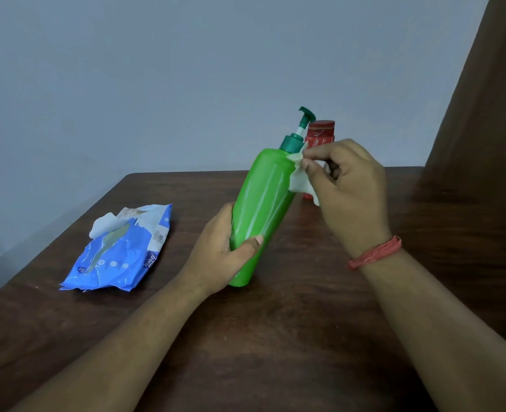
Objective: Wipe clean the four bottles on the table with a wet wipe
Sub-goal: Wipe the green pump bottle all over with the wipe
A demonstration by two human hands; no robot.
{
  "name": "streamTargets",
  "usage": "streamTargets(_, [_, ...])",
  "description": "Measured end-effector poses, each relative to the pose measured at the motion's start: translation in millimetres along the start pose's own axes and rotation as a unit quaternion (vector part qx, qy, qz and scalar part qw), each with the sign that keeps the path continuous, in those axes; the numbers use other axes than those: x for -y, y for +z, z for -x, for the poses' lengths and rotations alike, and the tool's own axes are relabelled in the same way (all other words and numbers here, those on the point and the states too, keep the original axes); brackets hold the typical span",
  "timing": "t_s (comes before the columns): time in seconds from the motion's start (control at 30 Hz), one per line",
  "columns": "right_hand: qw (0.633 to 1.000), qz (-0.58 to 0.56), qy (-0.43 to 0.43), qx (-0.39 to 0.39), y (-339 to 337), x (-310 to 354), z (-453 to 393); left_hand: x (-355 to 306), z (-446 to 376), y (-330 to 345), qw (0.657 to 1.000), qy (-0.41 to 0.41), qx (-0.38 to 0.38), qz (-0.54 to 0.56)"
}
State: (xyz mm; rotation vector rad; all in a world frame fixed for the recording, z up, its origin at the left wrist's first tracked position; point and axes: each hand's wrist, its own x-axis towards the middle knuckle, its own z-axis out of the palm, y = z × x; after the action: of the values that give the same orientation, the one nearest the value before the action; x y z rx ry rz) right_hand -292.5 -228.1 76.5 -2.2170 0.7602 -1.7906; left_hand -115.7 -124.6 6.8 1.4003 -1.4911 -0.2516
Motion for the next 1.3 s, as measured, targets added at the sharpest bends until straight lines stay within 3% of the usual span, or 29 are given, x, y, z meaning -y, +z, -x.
streamTargets(0.07, [0.998, 0.017, -0.039, -0.039, -3, 3, -1, 0, 0, 3, 1.000, 0.018, 0.006, -0.017])
streamTargets(0.2, [0.988, 0.075, -0.126, -0.045, -10, 7, -3, -1, -1, 7, 0.998, 0.041, 0.013, -0.046])
streamTargets(0.27, [0.987, 0.096, -0.116, -0.055, -11, 10, -4, 0, -1, 7, 0.997, 0.049, 0.011, -0.054])
streamTargets(0.4, [0.985, 0.114, -0.133, 0.006, -9, 17, -3, 1, 0, 7, 0.997, 0.051, 0.007, -0.064])
streamTargets(0.53, [0.996, 0.068, -0.034, -0.045, -16, 15, -10, 0, 1, 7, 0.995, 0.069, 0.005, -0.073])
streamTargets(0.67, [0.982, 0.116, -0.141, 0.048, -5, 23, 0, -2, 1, 7, 0.994, 0.070, 0.000, -0.078])
streamTargets(0.73, [0.970, 0.161, -0.177, 0.041, -6, 20, -2, -2, 1, 8, 0.994, 0.076, 0.006, -0.083])
streamTargets(0.83, [0.967, 0.198, -0.162, 0.000, -11, 15, -5, -3, 1, 9, 0.992, 0.077, 0.017, -0.094])
streamTargets(0.97, [0.963, 0.183, -0.193, 0.043, -3, 19, 5, -2, 0, 7, 0.993, 0.070, 0.012, -0.097])
streamTargets(1.1, [0.977, 0.136, -0.165, 0.007, -1, 14, 6, -1, 0, 7, 0.993, 0.061, 0.010, -0.101])
streamTargets(1.2, [0.969, 0.131, -0.204, 0.045, 3, 13, 12, 0, 0, 5, 0.995, 0.051, -0.007, -0.083])
streamTargets(1.3, [0.975, 0.110, -0.188, 0.050, 5, 10, 13, 1, -1, 4, 0.997, 0.032, -0.017, -0.065])
